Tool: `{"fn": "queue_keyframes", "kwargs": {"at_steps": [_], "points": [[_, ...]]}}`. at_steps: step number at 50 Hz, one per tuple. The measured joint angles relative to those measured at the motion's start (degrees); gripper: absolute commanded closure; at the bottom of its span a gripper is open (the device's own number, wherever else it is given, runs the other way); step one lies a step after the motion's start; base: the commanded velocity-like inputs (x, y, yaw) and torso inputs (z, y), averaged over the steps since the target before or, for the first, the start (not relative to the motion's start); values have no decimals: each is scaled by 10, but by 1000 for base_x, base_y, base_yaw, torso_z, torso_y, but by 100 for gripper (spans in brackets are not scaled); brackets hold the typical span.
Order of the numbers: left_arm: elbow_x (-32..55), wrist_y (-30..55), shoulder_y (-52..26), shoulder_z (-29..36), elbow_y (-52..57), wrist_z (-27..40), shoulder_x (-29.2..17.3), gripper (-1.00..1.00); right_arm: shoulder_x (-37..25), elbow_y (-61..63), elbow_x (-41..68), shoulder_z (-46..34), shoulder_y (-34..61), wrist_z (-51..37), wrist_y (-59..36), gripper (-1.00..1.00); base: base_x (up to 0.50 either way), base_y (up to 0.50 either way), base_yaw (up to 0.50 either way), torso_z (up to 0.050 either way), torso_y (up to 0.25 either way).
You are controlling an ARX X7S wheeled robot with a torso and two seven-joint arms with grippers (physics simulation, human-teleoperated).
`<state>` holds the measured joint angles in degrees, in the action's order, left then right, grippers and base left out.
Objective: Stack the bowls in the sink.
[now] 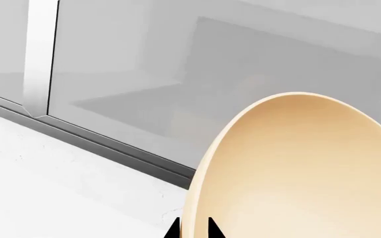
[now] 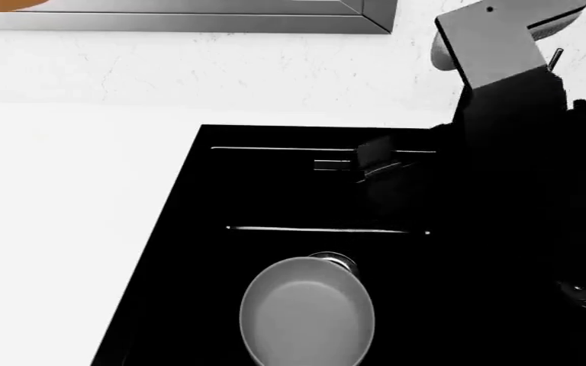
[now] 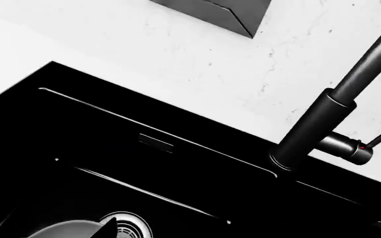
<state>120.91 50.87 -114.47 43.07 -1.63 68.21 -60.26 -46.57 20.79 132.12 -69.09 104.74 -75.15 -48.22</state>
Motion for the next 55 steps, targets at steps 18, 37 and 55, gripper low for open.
{"fn": "queue_keyframes", "kwargs": {"at_steps": [18, 37, 55], "points": [[6, 7, 3, 4, 7, 0, 13, 100, -73, 106, 49, 33, 33, -45, 25, -100, 0, 0, 0, 0, 0], [26, 40, -7, 22, 6, -3, 51, 100, -144, 158, 107, 46, 74, -85, 26, -100, 0, 0, 0, 0, 1], [46, 78, 8, 54, 5, -24, 94, 100, -163, 172, 121, 43, 87, -91, 27, -100, 0, 0, 0, 0, 0]]}}
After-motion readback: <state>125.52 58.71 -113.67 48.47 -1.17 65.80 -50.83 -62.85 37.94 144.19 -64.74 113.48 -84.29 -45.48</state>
